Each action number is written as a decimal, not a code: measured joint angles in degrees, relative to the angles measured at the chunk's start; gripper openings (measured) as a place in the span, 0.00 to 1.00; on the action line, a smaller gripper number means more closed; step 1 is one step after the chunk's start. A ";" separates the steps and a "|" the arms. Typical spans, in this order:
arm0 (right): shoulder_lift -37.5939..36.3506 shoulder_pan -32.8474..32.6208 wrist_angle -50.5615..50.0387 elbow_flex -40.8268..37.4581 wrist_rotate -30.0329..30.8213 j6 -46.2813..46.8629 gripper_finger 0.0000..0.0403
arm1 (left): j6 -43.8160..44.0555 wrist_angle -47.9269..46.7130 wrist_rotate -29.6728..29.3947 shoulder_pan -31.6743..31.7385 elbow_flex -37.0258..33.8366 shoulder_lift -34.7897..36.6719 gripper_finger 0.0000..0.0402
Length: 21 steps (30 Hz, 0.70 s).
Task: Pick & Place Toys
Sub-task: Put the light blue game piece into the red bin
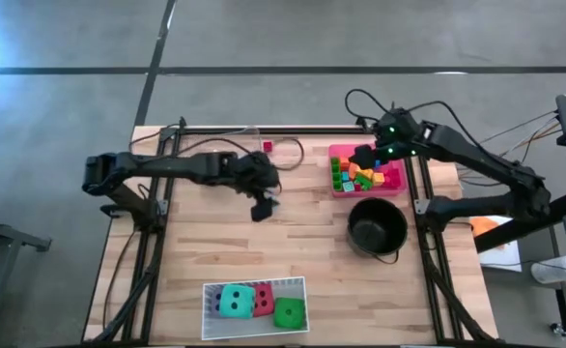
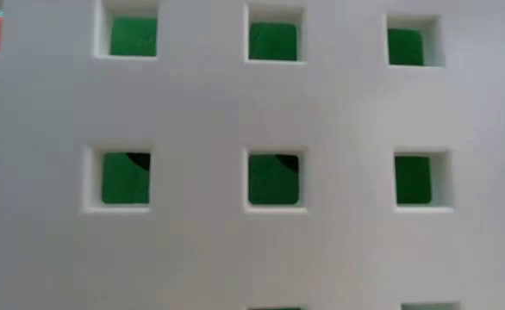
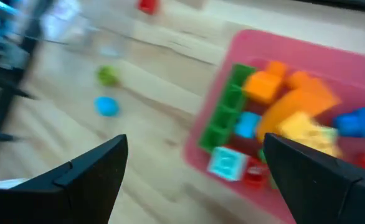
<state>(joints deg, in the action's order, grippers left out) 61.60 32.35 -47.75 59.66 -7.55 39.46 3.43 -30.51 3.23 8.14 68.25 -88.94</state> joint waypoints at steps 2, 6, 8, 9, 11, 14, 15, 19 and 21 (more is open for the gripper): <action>-1.45 -2.81 2.96 -0.13 0.00 3.09 0.91 | -6.84 -0.87 2.84 -0.02 0.00 -2.35 0.69; -3.25 -9.18 8.57 -0.18 0.54 5.70 0.91 | -15.28 -1.46 2.54 -0.07 -0.80 -6.70 0.69; -3.72 -12.58 9.55 -0.18 2.63 6.97 0.91 | -18.51 -1.36 1.17 -0.01 -1.46 -8.55 0.69; -3.93 -14.17 9.55 -0.18 3.76 7.35 0.91 | -20.08 -1.45 0.82 0.00 -1.68 -9.35 0.69; -4.42 -17.00 9.38 -0.18 6.04 8.37 0.91 | -22.94 -1.37 0.58 0.00 -1.95 -10.68 0.69; -5.08 -20.68 9.29 -0.20 8.17 10.20 0.91 | -24.91 -1.44 -1.07 -0.07 -1.96 -12.60 0.69; -5.26 -21.89 9.32 -0.20 8.72 10.84 0.91 | -25.05 -1.49 -1.90 0.04 -1.98 -13.19 0.69; -5.91 -25.86 9.52 -0.22 10.34 13.26 0.91 | -25.57 -1.51 -3.26 1.23 -2.01 -14.80 0.69; -6.37 -27.71 9.64 -0.22 11.34 14.26 0.91 | -25.37 -1.32 -3.27 1.93 -2.02 -15.36 0.69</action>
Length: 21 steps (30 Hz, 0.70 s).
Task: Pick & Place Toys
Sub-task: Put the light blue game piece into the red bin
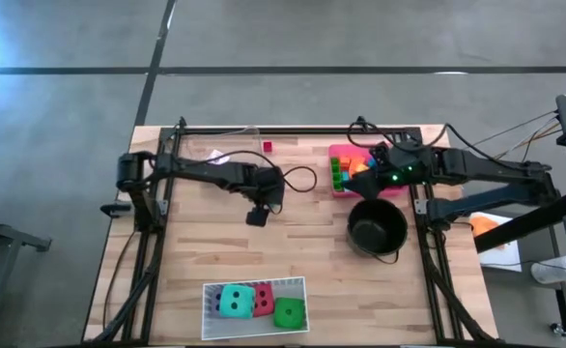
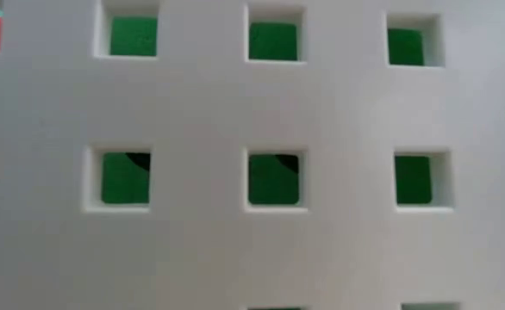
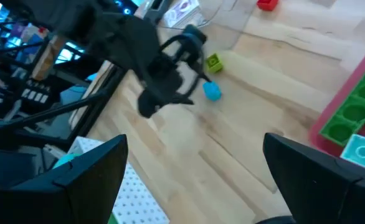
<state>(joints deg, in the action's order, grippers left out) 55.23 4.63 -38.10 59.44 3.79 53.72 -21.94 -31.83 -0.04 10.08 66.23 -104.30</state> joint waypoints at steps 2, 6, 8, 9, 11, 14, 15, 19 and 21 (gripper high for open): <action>-0.34 -1.68 0.23 0.00 1.39 0.66 0.91 | 0.69 0.59 -0.02 0.54 -0.04 -0.24 0.69; -0.75 -3.95 1.08 0.00 2.85 1.41 0.91 | -0.35 1.38 -0.02 0.71 -0.04 -0.65 0.69; -0.75 -4.71 1.67 0.04 3.60 1.46 0.91 | -0.83 2.20 0.00 0.67 -0.04 -1.35 0.69; -0.75 -4.98 1.73 0.10 3.90 1.46 0.91 | -0.80 2.24 -0.01 0.66 -0.04 -1.64 0.69; -0.75 -5.28 2.33 0.11 3.93 1.44 0.91 | -1.20 2.06 -0.03 0.64 -0.04 -2.45 0.69; -0.75 -5.28 3.17 0.13 3.91 1.67 0.91 | -1.90 2.11 -1.53 0.47 -0.06 -3.22 0.69; -0.75 -5.28 3.14 0.13 3.91 1.79 0.91 | -1.90 2.15 -1.99 0.41 -0.06 -3.38 0.69; -0.75 -5.28 3.19 0.13 3.90 1.83 0.91 | -1.86 2.21 -2.59 0.40 -0.06 -3.90 0.69; -0.75 -5.28 3.19 0.13 3.89 1.83 0.91 | -1.94 2.38 -2.69 0.43 -0.06 -4.22 0.68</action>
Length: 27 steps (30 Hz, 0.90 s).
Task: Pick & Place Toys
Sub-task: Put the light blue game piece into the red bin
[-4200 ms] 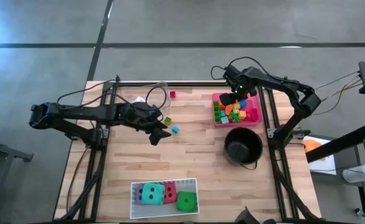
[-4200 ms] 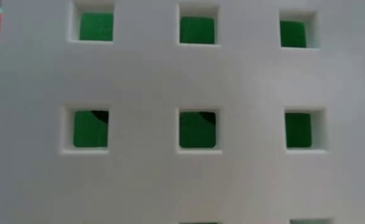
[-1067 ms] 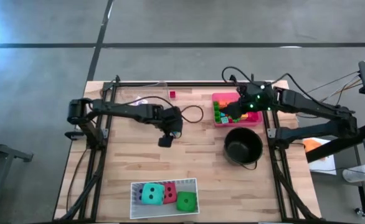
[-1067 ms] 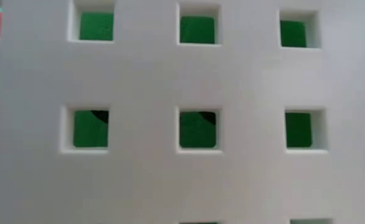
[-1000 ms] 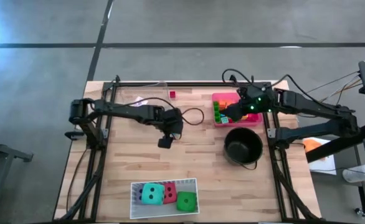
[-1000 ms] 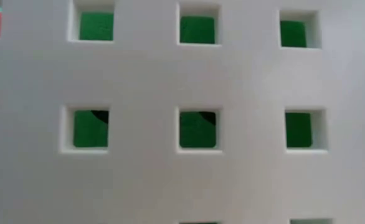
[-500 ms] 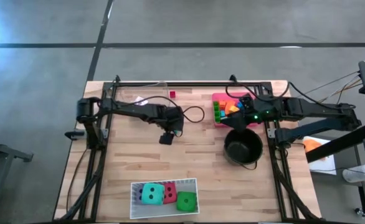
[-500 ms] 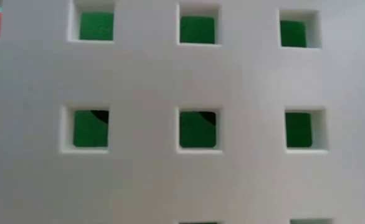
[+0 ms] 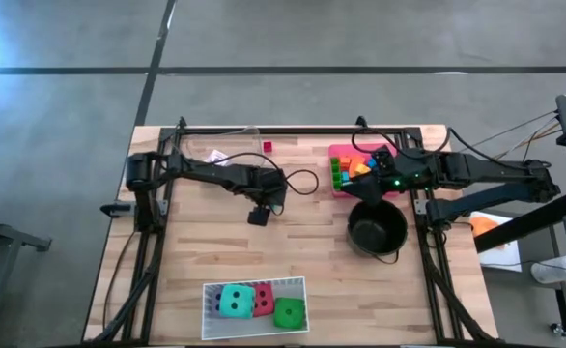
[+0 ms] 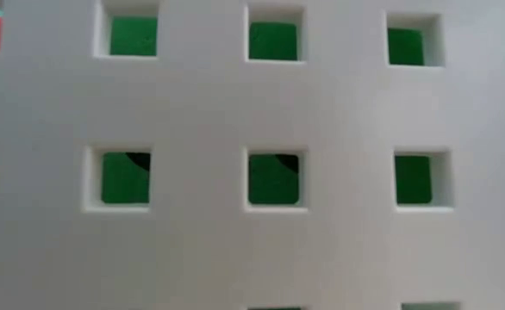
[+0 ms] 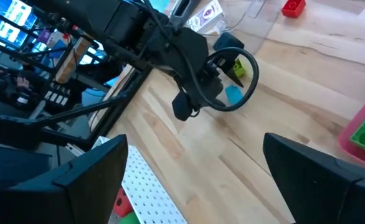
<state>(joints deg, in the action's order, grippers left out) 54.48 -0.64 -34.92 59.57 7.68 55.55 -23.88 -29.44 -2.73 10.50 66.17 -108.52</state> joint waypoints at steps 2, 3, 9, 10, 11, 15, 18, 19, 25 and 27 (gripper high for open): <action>0.00 0.00 0.01 0.00 0.00 0.22 0.91 | 0.00 0.66 -0.08 -0.01 0.00 -0.19 0.65; 0.00 0.00 0.02 0.00 0.00 0.35 0.91 | 0.00 0.74 -0.08 0.00 0.00 -0.19 0.63; 0.00 0.00 0.13 0.00 -0.02 0.48 0.91 | -0.15 1.83 0.14 0.08 0.00 -0.19 0.48; 0.00 0.00 0.13 0.00 -0.02 0.48 0.91 | -0.16 1.83 0.14 0.09 0.01 -0.19 0.46; 0.00 0.00 0.13 0.00 -0.02 0.48 0.91 | -0.27 1.83 0.13 0.09 0.01 -0.19 0.43; 0.00 0.00 0.15 0.00 -0.04 0.46 0.91 | -0.37 1.83 0.14 0.11 0.00 -0.19 0.33; 0.00 0.00 0.15 0.00 -0.04 0.45 0.91 | -0.37 1.97 0.14 0.11 -0.19 -0.12 0.27; 0.00 0.00 0.15 0.00 -0.04 0.45 0.91 | -0.37 2.02 0.16 0.11 -0.31 -0.10 0.25; 0.02 0.00 0.62 0.00 -0.07 0.31 0.91 | 3.57 1.12 0.58 0.09 -0.57 0.21 0.23; 0.02 0.00 1.58 0.00 -0.15 -0.58 0.91 | 5.41 -0.10 1.06 0.09 -0.32 0.64 0.23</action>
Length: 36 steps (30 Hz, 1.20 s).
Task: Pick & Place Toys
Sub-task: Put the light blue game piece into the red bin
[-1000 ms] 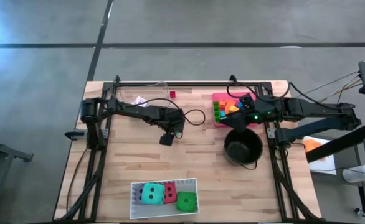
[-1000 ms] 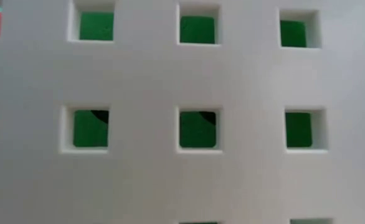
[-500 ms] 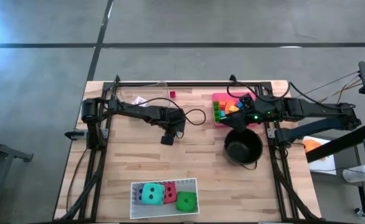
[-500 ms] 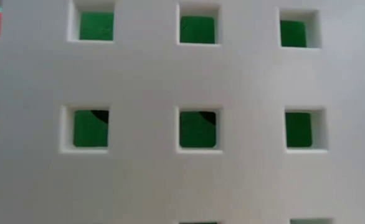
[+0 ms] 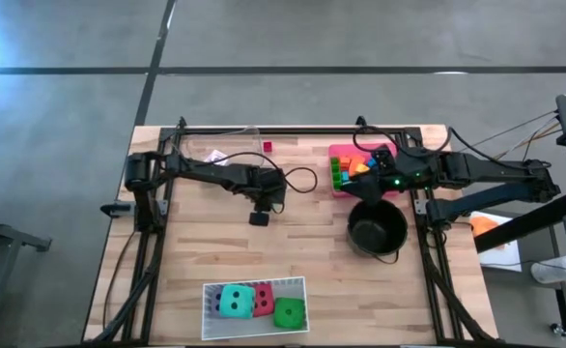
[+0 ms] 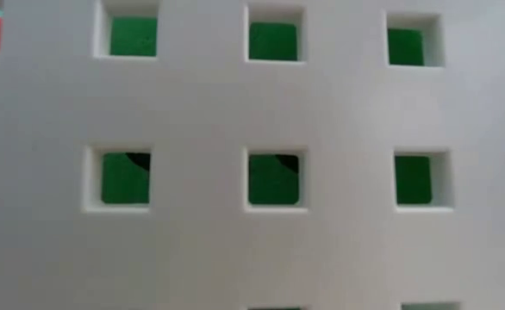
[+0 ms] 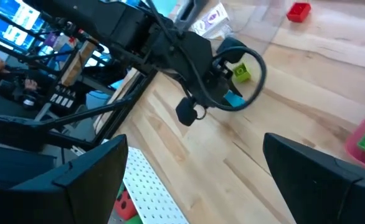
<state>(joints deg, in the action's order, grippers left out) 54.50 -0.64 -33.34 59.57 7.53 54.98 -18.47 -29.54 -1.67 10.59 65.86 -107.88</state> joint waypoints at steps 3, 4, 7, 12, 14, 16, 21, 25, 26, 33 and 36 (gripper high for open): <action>0.00 0.00 2.17 0.00 -0.17 -2.98 0.91 | 2.18 -1.34 0.43 0.00 1.41 1.88 0.23; 0.00 0.02 3.26 0.00 -0.52 -4.15 0.91 | 3.09 -1.54 1.02 0.00 2.03 2.91 0.23; 0.00 0.01 6.90 0.00 -1.62 -8.91 0.91 | 6.38 -1.67 4.54 0.02 3.63 6.03 0.23; 0.00 -0.94 16.03 0.00 -3.50 -20.93 0.91 | 17.37 -1.31 12.09 0.04 7.81 11.85 0.23; 0.00 -2.07 19.44 0.03 -3.33 -26.64 0.91 | 22.49 -1.16 15.01 0.13 9.70 13.70 0.23; 0.01 -3.18 20.69 0.18 -1.82 -32.29 0.91 | 26.11 -0.65 17.29 0.28 11.52 15.67 0.23; 1.96 -4.90 20.67 1.72 5.25 -40.83 0.91 | 34.39 3.78 19.32 1.04 15.53 20.91 0.23; 6.31 -5.01 19.86 5.05 7.66 -45.80 0.91 | 46.78 12.15 19.90 1.76 16.98 22.78 0.23; 7.84 -5.07 19.82 6.39 7.67 -47.88 0.91 | 49.94 13.83 20.88 2.02 17.29 22.84 0.23; 18.57 -9.14 19.72 18.23 19.22 -64.99 0.90 | 66.24 25.17 24.24 2.69 17.32 22.82 0.23; 22.31 -10.81 17.55 23.65 26.14 -69.68 0.90 | 68.89 26.92 24.96 2.69 17.32 22.94 0.23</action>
<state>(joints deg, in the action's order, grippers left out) 76.81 -11.46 -15.79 83.22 33.67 -14.70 50.42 -2.62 23.28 13.28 83.17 -84.94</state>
